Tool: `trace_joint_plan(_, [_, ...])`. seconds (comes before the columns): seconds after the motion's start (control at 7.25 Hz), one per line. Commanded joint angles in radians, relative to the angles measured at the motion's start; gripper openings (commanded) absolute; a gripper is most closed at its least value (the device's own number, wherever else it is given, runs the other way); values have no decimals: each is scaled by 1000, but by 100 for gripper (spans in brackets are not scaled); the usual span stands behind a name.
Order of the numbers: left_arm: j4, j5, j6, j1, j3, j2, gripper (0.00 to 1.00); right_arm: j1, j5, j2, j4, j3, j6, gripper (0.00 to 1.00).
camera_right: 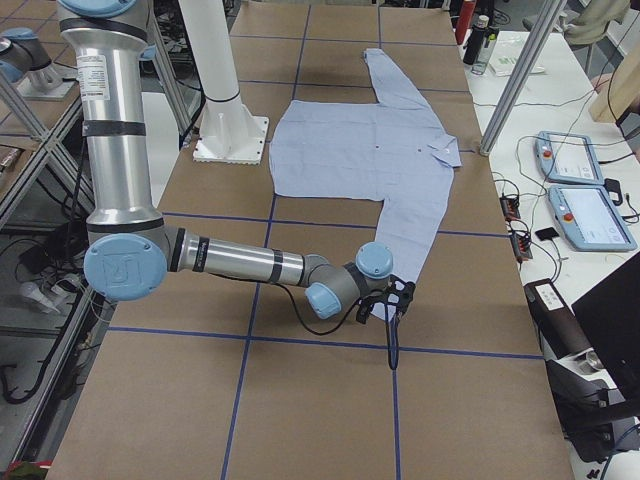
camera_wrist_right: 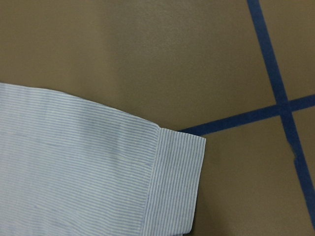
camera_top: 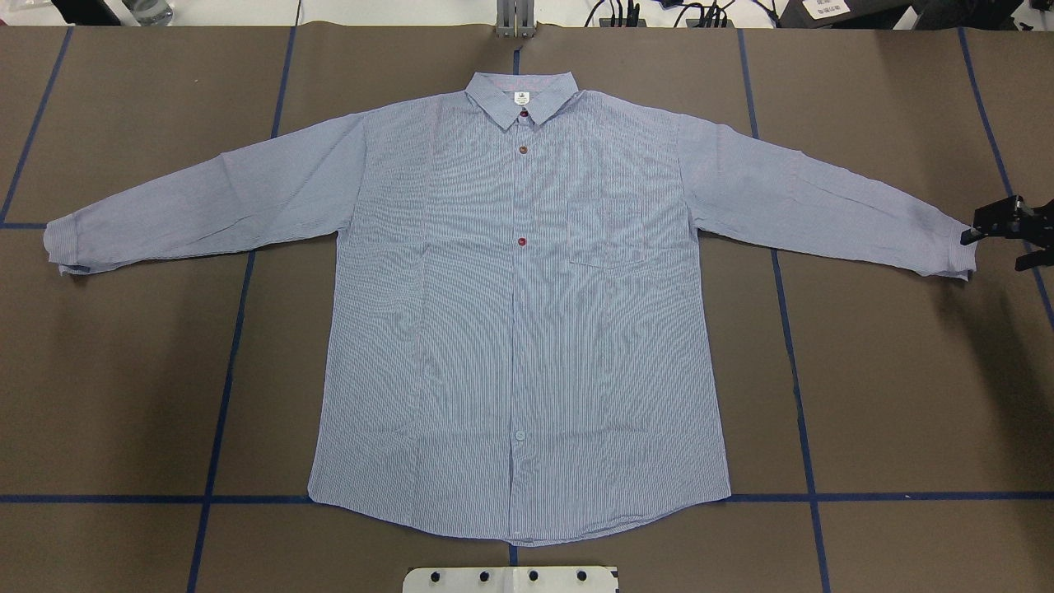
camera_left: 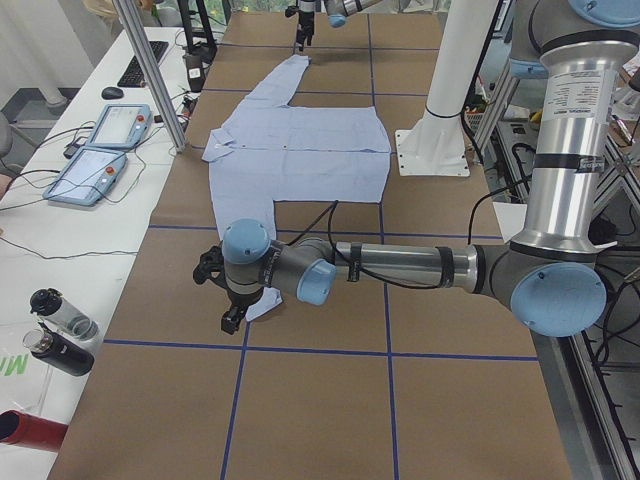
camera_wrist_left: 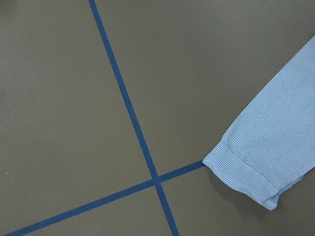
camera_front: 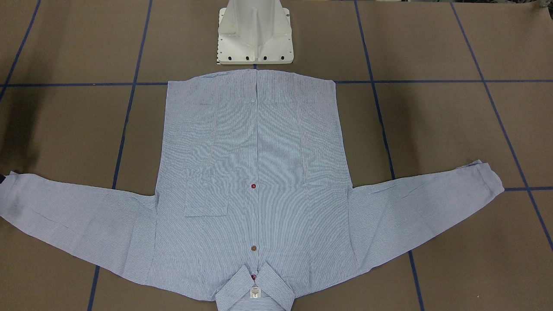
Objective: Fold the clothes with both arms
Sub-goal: 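Lower the right gripper onto the sleeve cuff nearest it and grasp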
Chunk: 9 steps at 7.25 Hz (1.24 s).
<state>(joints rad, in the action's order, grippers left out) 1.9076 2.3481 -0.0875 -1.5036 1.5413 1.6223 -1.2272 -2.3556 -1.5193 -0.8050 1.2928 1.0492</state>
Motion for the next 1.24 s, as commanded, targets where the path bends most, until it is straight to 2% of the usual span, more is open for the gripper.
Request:
trace_joint_plan(0.0, [1, 0, -1, 0, 14, -10, 100, 37, 7, -1, 58, -9, 130, 99])
trace_joint_plan(0.28, [1, 0, -3, 3, 14, -10, 100, 51, 9, -2, 67, -10, 147, 96])
trace_joint_plan(0.69, [1, 2, -5, 3, 16, -10, 100, 66, 45, 2, 66, -13, 160, 85])
trace_joint_plan(0.83, [1, 0, -5, 3, 20, -10, 100, 66, 45, 2, 64, -13, 161, 77])
trace_joint_plan(0.96, [1, 2, -5, 3, 22, -10, 100, 66, 45, 4, 60, -13, 161, 64])
trace_joint_plan(1.1, [1, 2, -5, 3, 23, -10, 100, 66, 45, 4, 60, -10, 173, 29])
